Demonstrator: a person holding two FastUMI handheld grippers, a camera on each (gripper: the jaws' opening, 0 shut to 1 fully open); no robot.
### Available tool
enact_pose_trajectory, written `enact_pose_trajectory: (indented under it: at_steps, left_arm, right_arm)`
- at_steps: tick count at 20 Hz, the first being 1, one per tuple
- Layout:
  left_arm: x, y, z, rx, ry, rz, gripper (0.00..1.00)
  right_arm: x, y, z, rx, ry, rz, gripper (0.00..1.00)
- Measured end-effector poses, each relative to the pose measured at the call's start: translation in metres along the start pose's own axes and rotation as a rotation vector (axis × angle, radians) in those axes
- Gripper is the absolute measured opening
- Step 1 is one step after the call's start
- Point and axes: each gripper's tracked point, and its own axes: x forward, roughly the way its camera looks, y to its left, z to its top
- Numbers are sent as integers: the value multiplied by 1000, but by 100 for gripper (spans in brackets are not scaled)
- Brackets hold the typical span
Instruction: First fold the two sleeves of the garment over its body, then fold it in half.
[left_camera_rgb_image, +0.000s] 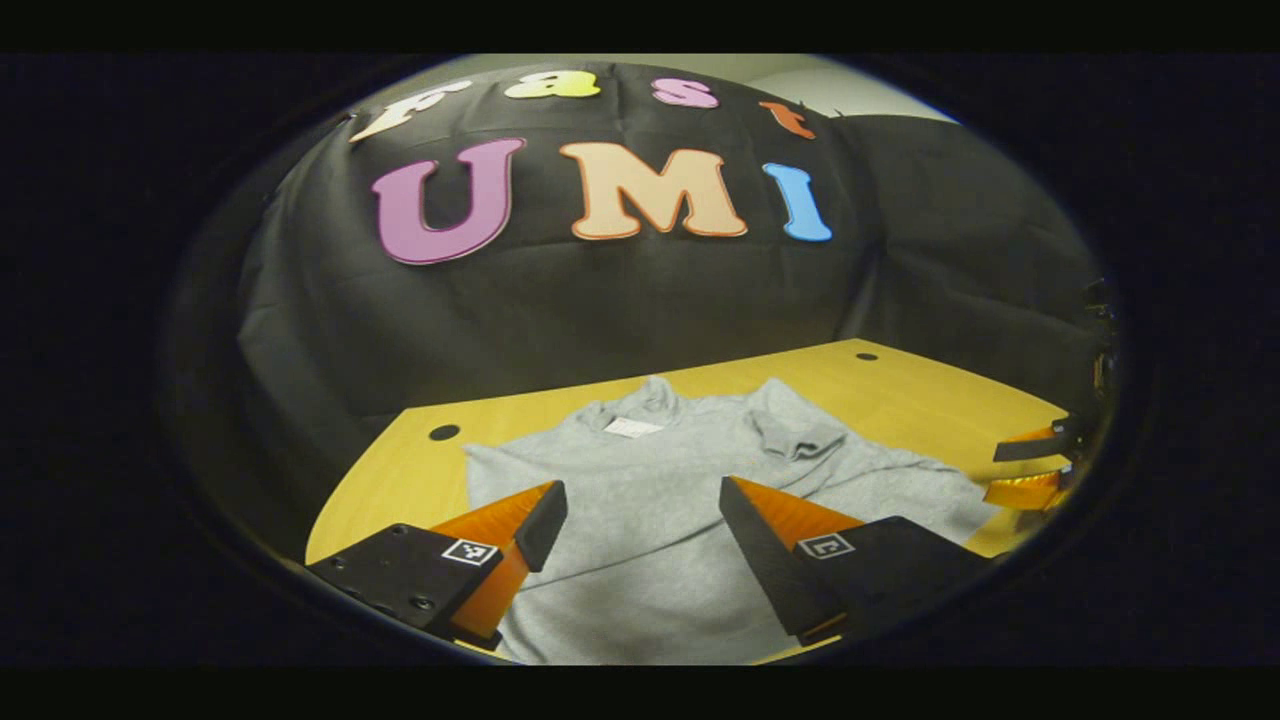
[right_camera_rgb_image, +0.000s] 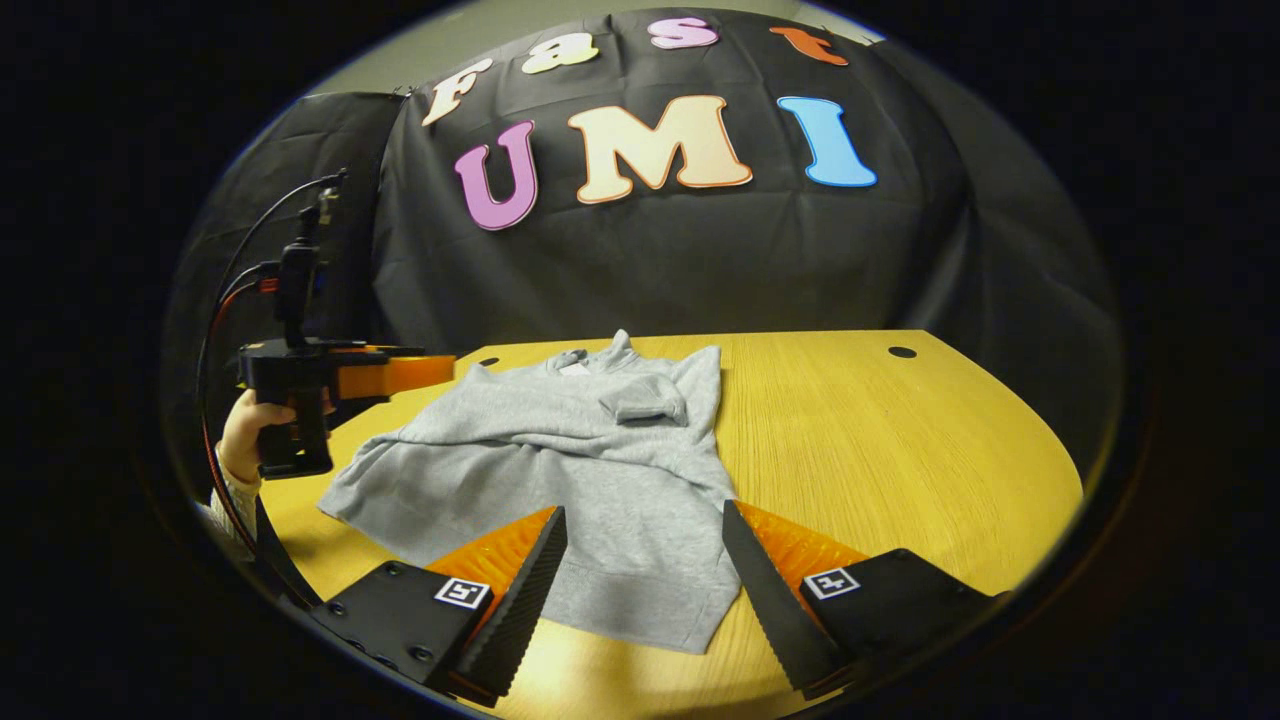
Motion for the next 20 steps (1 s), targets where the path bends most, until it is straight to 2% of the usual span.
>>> enact_pose_trajectory:
  at_steps: [6, 11, 12, 13, 14, 15, 16, 17, 20]
  left_arm:
    - [-57, 11, -64, -48, 139, -20, 93]
    - [-90, 24, -99, -49, 216, 11, 93]
    - [-94, 25, -104, -50, 227, 12, 93]
    - [-93, 25, -107, -50, 240, 17, 93]
    - [-92, 26, -110, -48, 249, 18, 93]
    - [-91, 26, -114, -47, 258, 20, 93]
    - [-94, 26, -116, -45, 267, 18, 93]
    - [-95, 25, -119, -42, 277, 14, 93]
    - [-100, 23, -128, -35, 295, 5, 93]
  right_arm:
    - [-3, 2, -24, -15, 82, -18, 98]
    - [-1, -3, -40, -29, 156, -31, 98]
    - [-2, -1, -44, -27, 169, -28, 98]
    - [-2, -1, -47, -23, 183, -25, 93]
    - [-2, 1, -50, -18, 193, -20, 98]
    - [-2, 3, -51, -15, 199, -15, 93]
    - [-1, 4, -53, -14, 206, -14, 93]
    - [-1, 4, -56, -18, 220, -16, 98]
    - [-3, 4, -60, -40, 235, -20, 98]
